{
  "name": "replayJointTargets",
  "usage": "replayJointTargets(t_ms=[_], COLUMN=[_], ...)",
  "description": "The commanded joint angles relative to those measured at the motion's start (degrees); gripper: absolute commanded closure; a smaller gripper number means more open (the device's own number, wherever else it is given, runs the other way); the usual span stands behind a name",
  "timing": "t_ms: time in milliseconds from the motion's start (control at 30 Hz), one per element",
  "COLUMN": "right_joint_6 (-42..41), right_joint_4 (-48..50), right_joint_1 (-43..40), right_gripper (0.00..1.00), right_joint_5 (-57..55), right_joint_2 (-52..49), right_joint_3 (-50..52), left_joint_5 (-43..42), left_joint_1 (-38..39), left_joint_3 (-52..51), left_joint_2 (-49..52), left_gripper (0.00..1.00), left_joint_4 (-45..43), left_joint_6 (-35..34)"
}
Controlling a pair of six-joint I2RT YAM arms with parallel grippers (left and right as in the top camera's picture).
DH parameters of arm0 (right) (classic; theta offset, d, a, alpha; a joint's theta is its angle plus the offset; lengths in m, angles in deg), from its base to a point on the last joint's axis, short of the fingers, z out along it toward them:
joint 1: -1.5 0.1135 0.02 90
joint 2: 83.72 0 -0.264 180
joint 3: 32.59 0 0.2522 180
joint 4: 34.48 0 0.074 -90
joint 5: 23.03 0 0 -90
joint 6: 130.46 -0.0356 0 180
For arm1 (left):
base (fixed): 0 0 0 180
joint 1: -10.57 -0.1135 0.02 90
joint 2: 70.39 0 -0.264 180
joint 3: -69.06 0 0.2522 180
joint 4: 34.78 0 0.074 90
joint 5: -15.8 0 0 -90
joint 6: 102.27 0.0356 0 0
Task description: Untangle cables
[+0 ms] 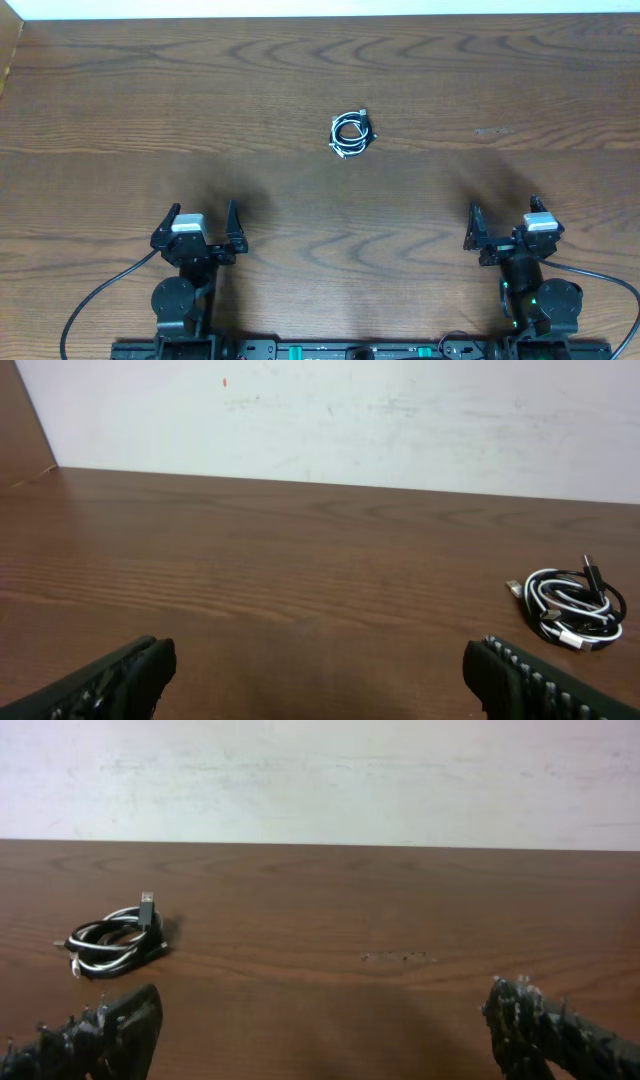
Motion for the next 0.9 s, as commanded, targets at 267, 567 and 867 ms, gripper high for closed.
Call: replayJointTargets(t_ms=[267, 567, 867], right_joint_6=[-2.9, -48.7, -45.5], right_joint_4=[1.5, 4.4, 19.8], right_joint_1=[-0.4, -0.5, -0.5], right_gripper=[0.01, 0.01, 0.01], right_joint_5=[1.7, 38.6, 35.8], right_joint_2=[0.5, 0.5, 0.5], right_joint_3=[0.2, 0.2, 0.2], left_joint_5=[0.3, 0.3, 0.3], left_joint_1=[0.1, 0.1, 0.1], left_joint_3=[-1.6, -1.6, -1.6], left_joint_2=[-0.3, -0.3, -0.3], left_gripper=[0.02, 0.02, 0.02], left_joint_4=[0.9, 0.9, 0.9], left_joint_6=[1.0, 1.0, 1.0])
